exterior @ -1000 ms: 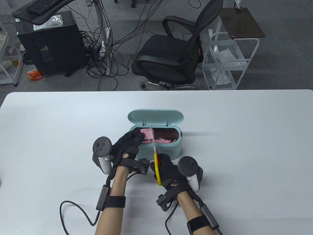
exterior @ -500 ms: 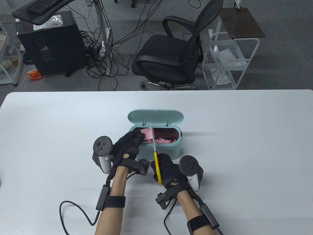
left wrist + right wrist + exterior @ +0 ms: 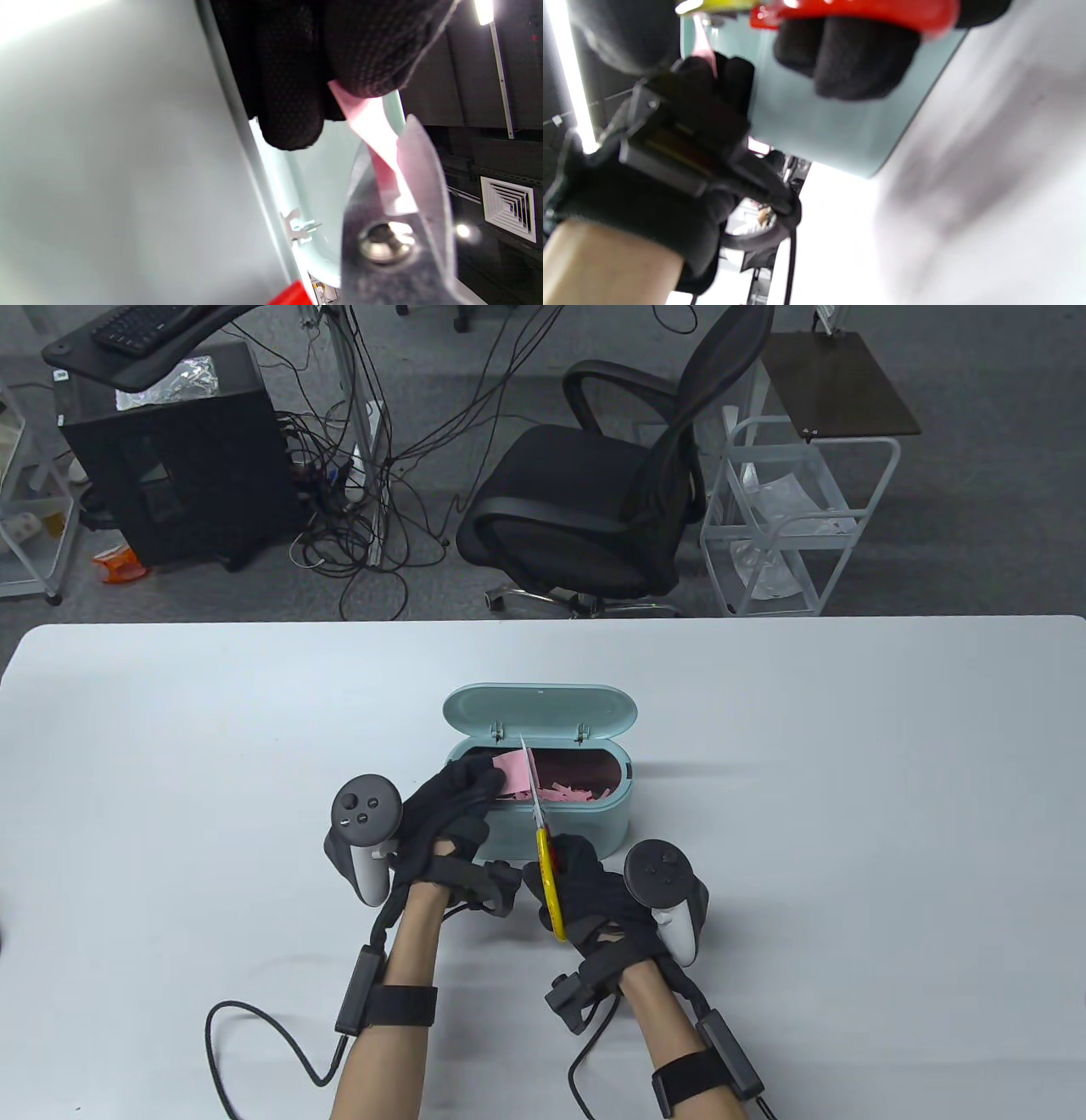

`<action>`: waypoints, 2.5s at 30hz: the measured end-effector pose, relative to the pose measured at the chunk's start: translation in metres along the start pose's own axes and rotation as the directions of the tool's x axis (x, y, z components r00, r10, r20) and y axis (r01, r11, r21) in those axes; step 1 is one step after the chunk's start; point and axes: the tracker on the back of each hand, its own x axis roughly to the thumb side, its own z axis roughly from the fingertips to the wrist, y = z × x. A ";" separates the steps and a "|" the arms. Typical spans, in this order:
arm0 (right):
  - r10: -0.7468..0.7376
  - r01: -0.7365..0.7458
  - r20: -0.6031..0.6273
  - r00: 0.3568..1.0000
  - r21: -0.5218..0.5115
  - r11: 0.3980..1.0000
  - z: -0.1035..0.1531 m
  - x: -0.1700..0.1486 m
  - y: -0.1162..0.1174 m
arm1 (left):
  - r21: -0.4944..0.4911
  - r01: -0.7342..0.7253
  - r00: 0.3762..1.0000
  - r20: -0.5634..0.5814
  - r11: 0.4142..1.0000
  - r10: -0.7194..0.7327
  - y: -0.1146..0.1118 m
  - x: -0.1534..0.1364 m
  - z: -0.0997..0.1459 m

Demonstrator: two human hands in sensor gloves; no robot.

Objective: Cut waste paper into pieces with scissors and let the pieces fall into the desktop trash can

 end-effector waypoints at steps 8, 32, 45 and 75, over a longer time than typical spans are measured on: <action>0.003 -0.003 0.016 1.000 -0.008 1.000 0.000 0.005 -0.001 | -0.002 0.034 0.999 0.009 0.999 -0.034 -0.001 0.000 0.000; -0.078 0.083 0.045 0.996 -0.109 0.991 0.002 0.001 -0.007 | 0.005 -0.081 0.996 -0.040 0.997 0.081 0.002 -0.004 0.000; 0.217 -0.212 0.066 0.974 -0.085 0.974 0.010 0.001 -0.002 | 0.039 -0.225 0.970 -0.088 0.973 0.228 0.004 -0.011 0.001; 0.150 -0.136 0.117 0.982 -0.121 0.983 0.000 0.006 -0.003 | 0.008 -0.108 0.993 -0.049 0.994 0.108 0.002 -0.006 -0.001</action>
